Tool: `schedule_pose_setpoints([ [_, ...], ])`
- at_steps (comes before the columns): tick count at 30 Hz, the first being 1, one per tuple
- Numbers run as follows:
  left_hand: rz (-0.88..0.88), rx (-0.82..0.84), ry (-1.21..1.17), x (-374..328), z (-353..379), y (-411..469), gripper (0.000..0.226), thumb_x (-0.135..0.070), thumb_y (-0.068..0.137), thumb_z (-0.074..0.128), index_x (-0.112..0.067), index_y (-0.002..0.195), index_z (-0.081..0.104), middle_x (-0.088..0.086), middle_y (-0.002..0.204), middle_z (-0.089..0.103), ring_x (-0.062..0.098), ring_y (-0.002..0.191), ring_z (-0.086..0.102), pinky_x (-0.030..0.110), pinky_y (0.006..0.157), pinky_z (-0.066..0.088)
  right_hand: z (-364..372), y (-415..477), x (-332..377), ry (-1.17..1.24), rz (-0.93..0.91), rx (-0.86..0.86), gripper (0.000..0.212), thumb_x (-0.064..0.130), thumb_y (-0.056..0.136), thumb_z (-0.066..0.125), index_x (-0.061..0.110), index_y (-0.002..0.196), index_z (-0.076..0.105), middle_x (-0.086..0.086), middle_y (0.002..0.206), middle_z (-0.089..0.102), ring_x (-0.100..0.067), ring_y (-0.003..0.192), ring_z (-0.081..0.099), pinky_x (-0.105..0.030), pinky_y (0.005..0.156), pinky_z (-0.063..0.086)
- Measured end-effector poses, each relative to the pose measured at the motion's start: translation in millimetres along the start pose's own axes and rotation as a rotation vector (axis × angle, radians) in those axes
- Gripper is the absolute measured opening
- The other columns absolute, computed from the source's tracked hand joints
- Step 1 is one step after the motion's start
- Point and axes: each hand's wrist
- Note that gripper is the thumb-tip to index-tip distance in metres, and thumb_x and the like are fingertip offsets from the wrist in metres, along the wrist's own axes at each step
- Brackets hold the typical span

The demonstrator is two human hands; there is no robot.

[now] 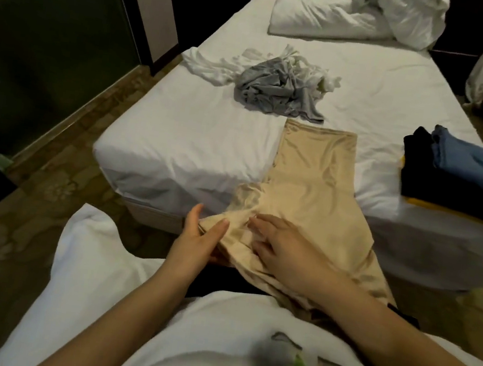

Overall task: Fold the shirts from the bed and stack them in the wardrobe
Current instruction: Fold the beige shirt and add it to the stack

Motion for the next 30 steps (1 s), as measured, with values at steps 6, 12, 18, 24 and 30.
schedule_pose_setpoints([
  [6, 0.462, -0.064, 0.48, -11, 30, -2, 0.098, -0.015, 0.084, 0.066, -0.034, 0.145, -0.009, 0.009, 0.147, 0.034, 0.023, 0.12, 0.048, 0.006, 0.079, 0.032, -3, 1, 1, 0.361, 0.17, -0.05, 0.039, 0.004, 0.094, 0.045, 0.016, 0.13, 0.053, -0.007, 0.132, 0.053, -0.02, 0.122, 0.048, -0.02, 0.103, 0.031],
  [12, 0.774, 0.424, 0.624, -12, 19, -5, 0.107, 0.018, 0.075, 0.043, -0.052, 0.136, -0.01, 0.013, 0.152, 0.024, -0.031, 0.118, 0.025, -0.007, 0.093, 0.017, -35, -11, -12, 0.964, 0.523, -0.369, 0.035, -0.016, 0.087, 0.037, 0.01, 0.1, 0.057, -0.003, 0.086, 0.058, -0.012, 0.076, 0.055, -0.01, 0.061, 0.046],
  [18, 0.527, 0.483, 0.434, -4, 10, 4, 0.101, 0.002, 0.076, 0.051, -0.061, 0.133, -0.004, -0.014, 0.13, 0.056, -0.015, 0.116, 0.045, -0.001, 0.087, 0.03, -47, -13, -23, 1.189, 0.792, -0.315, 0.016, 0.012, 0.094, 0.048, 0.015, 0.11, 0.046, -0.012, 0.101, 0.053, -0.02, 0.072, 0.053, -0.025, 0.049, 0.043],
  [24, 0.455, 0.455, 0.434, 1, 7, 6, 0.095, -0.007, 0.076, 0.051, -0.066, 0.13, -0.001, -0.02, 0.119, 0.061, -0.006, 0.118, 0.048, 0.007, 0.095, 0.032, -43, -9, -21, 0.69, 0.681, -0.047, 0.034, 0.02, 0.087, 0.064, 0.019, 0.118, 0.051, -0.004, 0.09, 0.053, -0.017, 0.069, 0.055, -0.029, 0.058, 0.051],
  [30, 0.429, 0.482, 0.389, 3, 3, 8, 0.086, -0.007, 0.08, 0.054, -0.053, 0.137, 0.009, -0.017, 0.12, 0.062, -0.001, 0.114, 0.054, 0.009, 0.096, 0.036, -45, -9, -19, 0.588, 0.506, -0.157, 0.032, 0.004, 0.087, 0.052, 0.022, 0.111, 0.063, 0.002, 0.083, 0.055, -0.012, 0.07, 0.05, -0.022, 0.064, 0.046],
])
Point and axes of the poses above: each hand's wrist, its own y-axis towards the middle knuckle, its own z-axis out of the palm, x = y × z
